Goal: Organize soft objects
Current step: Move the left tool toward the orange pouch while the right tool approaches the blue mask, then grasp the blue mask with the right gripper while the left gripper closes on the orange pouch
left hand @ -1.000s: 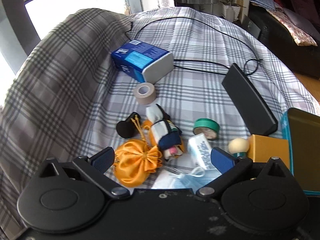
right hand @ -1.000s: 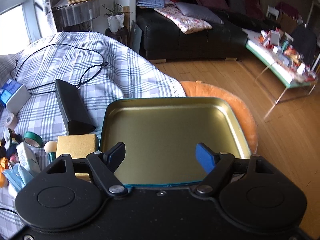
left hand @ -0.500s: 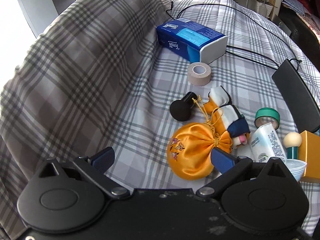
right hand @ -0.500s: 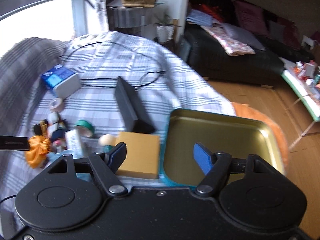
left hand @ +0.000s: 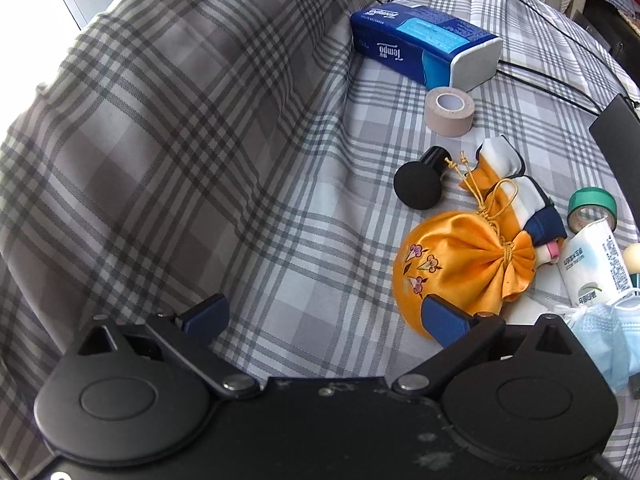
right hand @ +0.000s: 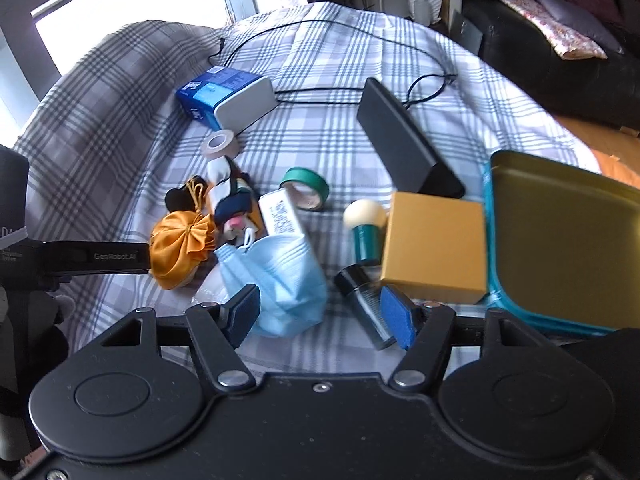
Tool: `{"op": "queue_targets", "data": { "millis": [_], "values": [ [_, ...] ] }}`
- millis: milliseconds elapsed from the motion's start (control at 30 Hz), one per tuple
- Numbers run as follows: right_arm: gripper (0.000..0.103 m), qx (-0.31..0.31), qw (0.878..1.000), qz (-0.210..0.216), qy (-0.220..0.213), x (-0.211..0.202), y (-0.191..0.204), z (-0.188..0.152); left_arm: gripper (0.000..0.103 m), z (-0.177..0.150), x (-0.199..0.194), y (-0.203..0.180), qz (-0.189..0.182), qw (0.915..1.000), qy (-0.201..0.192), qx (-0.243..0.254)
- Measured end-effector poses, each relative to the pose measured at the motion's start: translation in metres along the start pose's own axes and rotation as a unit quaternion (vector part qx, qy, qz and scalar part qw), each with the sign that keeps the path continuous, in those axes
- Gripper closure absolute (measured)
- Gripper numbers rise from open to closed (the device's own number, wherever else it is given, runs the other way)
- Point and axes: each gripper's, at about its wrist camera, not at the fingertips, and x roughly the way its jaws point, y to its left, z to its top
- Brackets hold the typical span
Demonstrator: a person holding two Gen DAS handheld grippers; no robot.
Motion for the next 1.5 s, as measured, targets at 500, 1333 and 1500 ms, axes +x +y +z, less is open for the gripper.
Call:
{"op": "queue_targets", "data": {
  "millis": [500, 1333, 1500],
  "values": [
    [0.041, 0.037, 0.999, 0.023, 0.007, 0.032, 0.015, 0.005, 0.000, 0.001, 0.015, 0.009, 0.006, 0.9998, 0.020, -0.003],
    [0.061, 0.049, 0.996, 0.073, 0.031, 0.061, 0.022, 0.007, 0.000, 0.024, 0.002, 0.001, -0.041, 0.9989, -0.004, -0.023],
    [0.061, 0.038, 0.997, 0.066, 0.017, 0.049, 0.022, 0.005, 0.000, 0.031, 0.007, -0.017, -0.065, 0.9977, -0.002, -0.016]
  ]
}}
